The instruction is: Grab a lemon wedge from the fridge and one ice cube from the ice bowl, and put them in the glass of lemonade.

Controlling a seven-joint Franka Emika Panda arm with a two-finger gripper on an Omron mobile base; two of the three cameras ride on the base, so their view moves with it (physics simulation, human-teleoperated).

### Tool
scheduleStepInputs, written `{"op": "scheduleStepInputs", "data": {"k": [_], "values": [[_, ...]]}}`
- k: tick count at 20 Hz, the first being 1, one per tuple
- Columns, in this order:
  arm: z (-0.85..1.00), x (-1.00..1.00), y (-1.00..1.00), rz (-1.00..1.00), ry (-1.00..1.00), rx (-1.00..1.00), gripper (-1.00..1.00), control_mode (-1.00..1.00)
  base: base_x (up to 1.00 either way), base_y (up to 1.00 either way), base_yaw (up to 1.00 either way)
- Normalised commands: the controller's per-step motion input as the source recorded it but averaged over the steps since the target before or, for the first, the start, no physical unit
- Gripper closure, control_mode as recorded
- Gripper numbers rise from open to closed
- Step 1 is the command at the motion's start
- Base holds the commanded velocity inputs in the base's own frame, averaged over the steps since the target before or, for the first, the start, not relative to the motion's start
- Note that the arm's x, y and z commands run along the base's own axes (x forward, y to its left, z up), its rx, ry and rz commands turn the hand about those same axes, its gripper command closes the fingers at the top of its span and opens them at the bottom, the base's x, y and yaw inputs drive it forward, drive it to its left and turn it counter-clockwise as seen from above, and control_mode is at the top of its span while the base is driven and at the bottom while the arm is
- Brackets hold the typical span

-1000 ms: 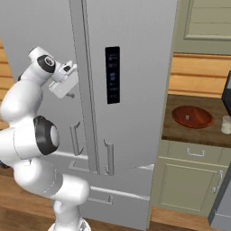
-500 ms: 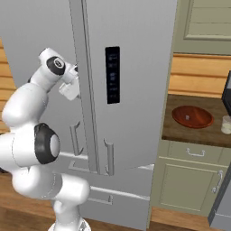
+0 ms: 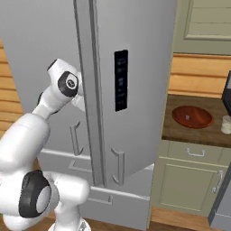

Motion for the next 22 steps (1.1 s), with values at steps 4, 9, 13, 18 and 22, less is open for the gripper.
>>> {"op": "scheduleStepInputs", "data": {"k": [4,9,13,18,22], "values": [[0.00,-1.00,-1.00,0.00,-0.28,0.04,-1.00,-1.00,0.00,0.00,0.00],[0.01,-1.00,-1.00,0.00,-0.35,0.14,-1.00,-1.00,0.00,0.00,0.00],[-0.04,-1.00,0.30,-0.01,-0.56,0.39,-1.00,-1.00,0.00,0.00,0.00],[-0.28,-0.75,1.00,0.00,-0.37,0.38,-1.00,-1.00,0.00,0.00,0.00],[0.00,-0.40,1.00,0.00,-0.16,0.39,-1.00,-1.00,0.00,0.00,0.00]]}}
